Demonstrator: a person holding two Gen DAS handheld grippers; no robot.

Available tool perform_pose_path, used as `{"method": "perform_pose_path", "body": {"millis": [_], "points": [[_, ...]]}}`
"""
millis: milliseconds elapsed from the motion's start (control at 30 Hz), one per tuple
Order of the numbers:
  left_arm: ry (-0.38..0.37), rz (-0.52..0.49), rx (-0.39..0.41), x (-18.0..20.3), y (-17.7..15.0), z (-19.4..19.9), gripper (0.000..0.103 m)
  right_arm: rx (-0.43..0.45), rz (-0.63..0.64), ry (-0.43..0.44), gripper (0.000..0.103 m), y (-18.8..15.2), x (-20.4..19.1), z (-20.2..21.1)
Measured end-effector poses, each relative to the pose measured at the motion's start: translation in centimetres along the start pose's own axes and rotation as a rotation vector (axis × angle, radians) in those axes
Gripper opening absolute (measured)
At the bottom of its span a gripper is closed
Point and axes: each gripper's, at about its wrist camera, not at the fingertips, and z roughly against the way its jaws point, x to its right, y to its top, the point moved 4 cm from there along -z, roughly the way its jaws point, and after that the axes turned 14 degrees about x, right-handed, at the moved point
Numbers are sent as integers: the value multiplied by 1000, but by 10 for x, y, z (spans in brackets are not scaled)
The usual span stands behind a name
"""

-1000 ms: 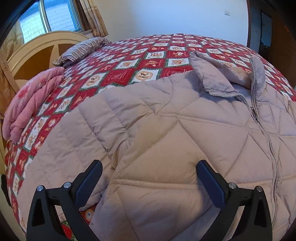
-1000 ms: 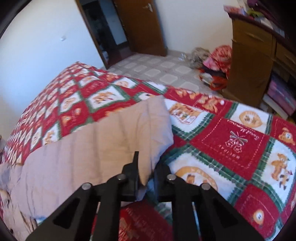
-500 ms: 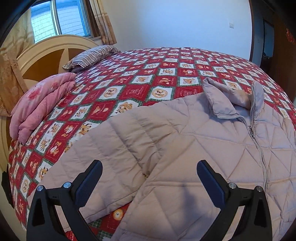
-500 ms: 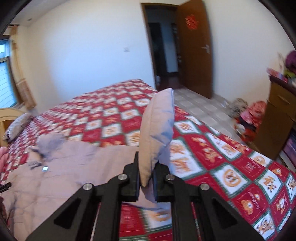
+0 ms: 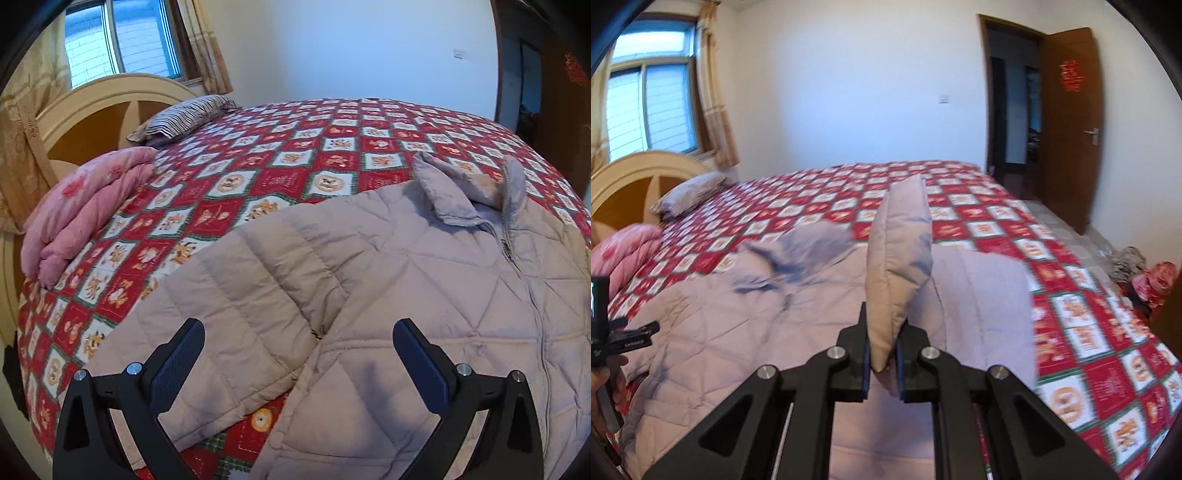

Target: Fold large clothes

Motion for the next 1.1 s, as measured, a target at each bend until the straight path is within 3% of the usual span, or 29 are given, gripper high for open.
{"method": "perform_pose_path", "body": {"millis": [300, 333, 400, 433, 633, 833, 1000, 1067, 1100], "points": [[-27, 13, -29, 4, -9, 0, 102, -85, 37, 87, 17, -45, -73, -39], [-23, 12, -29, 5, -9, 2, 102, -96, 38, 86, 21, -53, -78, -43], [-39, 20, -33, 7, -6, 6, 102, -132, 27, 107, 60, -60, -83, -45], [-49, 26, -34, 10, -5, 9, 102, -144, 7, 131, 65, -64, -83, -42], [-131, 0, -5, 53, 9, 29, 102, -123, 51, 129, 66, -74, -67, -6], [-231, -73, -1, 131, 9, 37, 102, -119, 84, -10, 73, -84, -14, 13], [-345, -124, -55, 197, -8, 32, 102, -120, 97, -62, 76, -99, 13, 30], [-379, -143, -76, 214, -17, 29, 77, -122, 94, -69, 76, -106, 17, 34], [-417, -142, -117, 224, -24, 24, 36, -125, 91, -71, 76, -109, 19, 35]]}}
